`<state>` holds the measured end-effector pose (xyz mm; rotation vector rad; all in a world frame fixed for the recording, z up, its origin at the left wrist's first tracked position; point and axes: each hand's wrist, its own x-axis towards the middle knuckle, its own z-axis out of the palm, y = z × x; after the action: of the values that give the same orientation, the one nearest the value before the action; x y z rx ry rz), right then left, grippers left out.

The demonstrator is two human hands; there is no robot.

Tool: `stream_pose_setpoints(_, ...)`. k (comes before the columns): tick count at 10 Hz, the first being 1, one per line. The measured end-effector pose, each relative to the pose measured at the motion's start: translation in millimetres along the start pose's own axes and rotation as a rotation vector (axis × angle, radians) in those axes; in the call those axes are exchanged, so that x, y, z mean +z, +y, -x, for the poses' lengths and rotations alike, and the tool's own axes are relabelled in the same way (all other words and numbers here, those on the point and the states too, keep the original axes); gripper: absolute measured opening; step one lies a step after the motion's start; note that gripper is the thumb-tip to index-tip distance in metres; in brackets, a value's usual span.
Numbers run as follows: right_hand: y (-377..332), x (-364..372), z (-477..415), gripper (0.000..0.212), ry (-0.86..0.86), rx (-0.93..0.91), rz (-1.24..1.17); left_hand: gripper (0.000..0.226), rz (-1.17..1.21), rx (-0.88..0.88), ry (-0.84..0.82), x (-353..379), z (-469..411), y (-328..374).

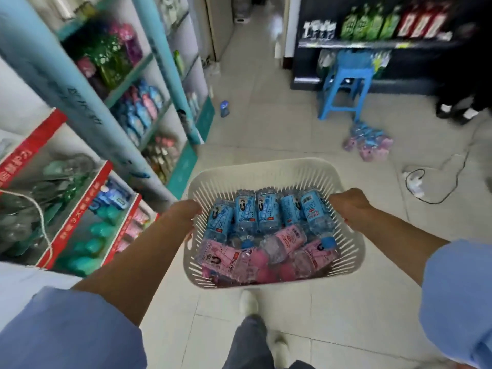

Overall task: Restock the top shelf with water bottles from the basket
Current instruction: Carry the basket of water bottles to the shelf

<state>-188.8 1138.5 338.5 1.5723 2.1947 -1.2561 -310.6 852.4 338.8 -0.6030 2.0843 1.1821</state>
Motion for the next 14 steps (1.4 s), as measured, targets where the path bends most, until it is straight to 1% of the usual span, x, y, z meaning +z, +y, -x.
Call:
stream_pose_setpoints(1, -13.8, -34.3, -41.6, 0.027, 0.067, 0.045, -0.047, 0.028, 0.036, 0.063, -0.041, 37.6, -13.6, 64.2)
stream_pose_setpoints(2, -27.1, -63.4, -84.1, 0.030, 0.056, 0.069, -0.118, 0.030, -0.028, 0.048, -0.149, 82.5, -33.5, 136.5)
stream_pose_setpoints(3, -43.7, -89.5, -132.6, 0.030, 0.109, 0.103, -0.201, 0.027, -0.041, 0.055, -0.144, 117.6, -61.6, 196.2)
stream_pose_setpoints(4, -56.7, -109.2, -176.2, 0.026, 0.152, 0.158, -0.243, 0.032, -0.191, 0.148, -0.203, 158.9, -77.6, 257.9)
stream_pose_setpoints(5, -71.0, -127.9, -225.9, 0.019, 0.218, 0.248, -0.253, 0.023, -0.313, 0.146, -0.225, 197.4, -101.1, 315.1)
stream_pose_setpoints(6, -89.0, -148.3, -283.5, 0.016, 0.251, 0.281, -0.299, 0.002, -0.309, 0.165, -0.185, 233.9, -118.9, 368.8)
stream_pose_setpoints(7, -109.0, -171.8, -339.3, 0.014, 0.235, 0.291, -0.302, 0.043, -0.291, 0.086, -0.168, 272.9, -134.8, 416.2)
stream_pose_setpoints(8, -134.2, -199.0, -397.0, 0.014, 0.238, 0.280, -0.279, 0.052, -0.316, 0.059, -0.158, 309.0, -156.2, 464.8)
stream_pose_setpoints(10, -185.9, -247.1, -497.6, 0.017, 0.229, 0.284, -0.292, 0.048, -0.309, 0.049, -0.161, 373.3, -199.2, 553.6)
stream_pose_setpoints(11, -210.9, -270.5, -543.7, 0.010, 0.223, 0.291, -0.259, 0.046, -0.313, 0.046, -0.173, 407.0, -221.4, 602.7)
stream_pose_setpoints(12, -233.9, -290.8, -590.9, 0.010, 0.234, 0.326, -0.247, 0.047, -0.307, 0.037, -0.209, 440.9, -241.6, 654.3)
stream_pose_setpoints(13, -257.0, -316.2, -647.8, 0.018, 0.227, 0.346, -0.261, 0.054, -0.304, 0.043, -0.220, 479.5, -269.7, 705.4)
stream_pose_setpoints(14, -275.4, -339.6, -696.0, 0.017, 0.220, 0.341, -0.266, 0.025, -0.260, 0.081, -0.210, 515.6, -287.5, 752.1)
